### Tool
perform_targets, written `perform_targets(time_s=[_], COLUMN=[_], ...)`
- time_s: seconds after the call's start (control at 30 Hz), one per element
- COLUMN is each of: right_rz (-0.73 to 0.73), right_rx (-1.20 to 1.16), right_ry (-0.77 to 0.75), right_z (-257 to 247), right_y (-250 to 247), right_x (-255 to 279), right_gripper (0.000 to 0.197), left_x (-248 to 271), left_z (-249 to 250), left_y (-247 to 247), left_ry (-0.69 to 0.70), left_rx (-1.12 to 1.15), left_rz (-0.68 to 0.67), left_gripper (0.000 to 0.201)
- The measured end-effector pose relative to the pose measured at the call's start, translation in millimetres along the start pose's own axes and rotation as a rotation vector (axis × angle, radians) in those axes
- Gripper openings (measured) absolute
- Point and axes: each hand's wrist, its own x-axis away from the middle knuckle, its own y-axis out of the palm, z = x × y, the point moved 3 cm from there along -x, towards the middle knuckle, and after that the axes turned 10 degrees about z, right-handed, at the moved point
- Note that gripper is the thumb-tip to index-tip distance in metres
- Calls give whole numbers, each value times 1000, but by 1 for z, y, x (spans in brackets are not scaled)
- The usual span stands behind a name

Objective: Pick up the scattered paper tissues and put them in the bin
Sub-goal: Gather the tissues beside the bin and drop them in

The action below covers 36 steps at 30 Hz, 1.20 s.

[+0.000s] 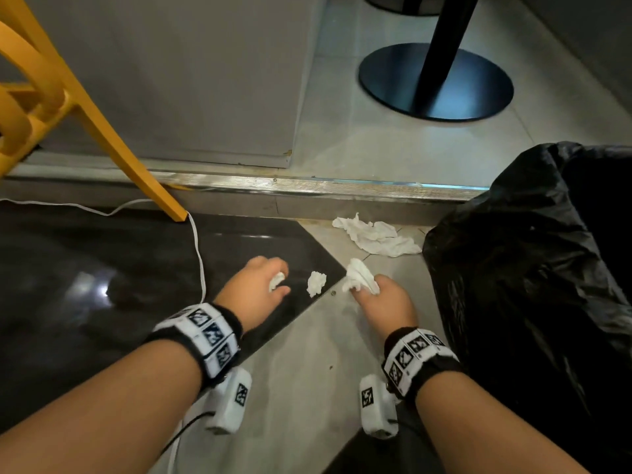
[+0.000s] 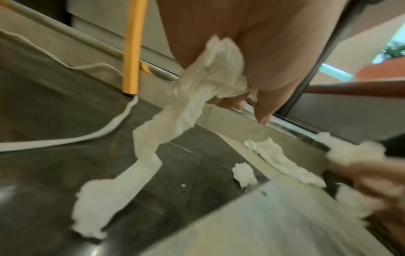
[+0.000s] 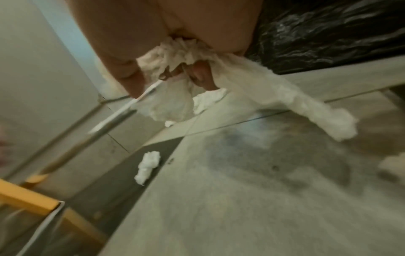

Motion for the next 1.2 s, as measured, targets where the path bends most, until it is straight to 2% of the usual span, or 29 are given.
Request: perform_targets(time_s=[0.07,0.13,0.2,0.27,0.33,0.43,0.5,0.57,0.63,0.7,0.83,0.97,1.03,1.1,1.2], right_rz=[-5,-15,-22,-3,22,63,55,1,-66,-123,-130,-109,-76,-12,168], right_rx=[-174,-252,-254,-228,-226,-198,-165,-166,-119,-39,21,-16,-37,-98,-319], right_ry=[31,60,86,99,92,67,70,105,109,45,-111,-153,-193,-255,-342], right_z=[-7,-6,0,11,21,40,52,61,68,70,68,45,26,0,-50], right_y=[-13,-22,-32,-42,-52,-66,-70,-72,-75,-80,-96,-113,-120,-127,-158], right_x=[20,35,44,49,53,59,65,73,84,93,105,108,107,111,118], right_gripper=[37,55,69,62,50,34,24,11,16,21,5,24,47,66,61], left_x=[-15,-24,-26,-26,-35,-72,-102,-124,-139,-145,-132,-111,-99,-85,-64], left_z=[10,17,20,21,29,56,83,106,116,110,95,88,84,82,83], left_y=[33,65,91,105,111,109,112,123,139,154,167,159,151,137,108], left_ry=[42,77,40,28,95,203,256,241,187,139,130,143,169,185,212], left_rx=[-61,-149,-183,-218,-296,-303,-268,-281,-318,-342,-365,-373,-401,-406,-319], left_rz=[-99,-197,-287,-328,-307,-169,-114,-174,-276,-329,-230,-251,-272,-257,-179], left_gripper=[37,50,46,29,21,16,30,59,77,71,36,35,46,47,27])
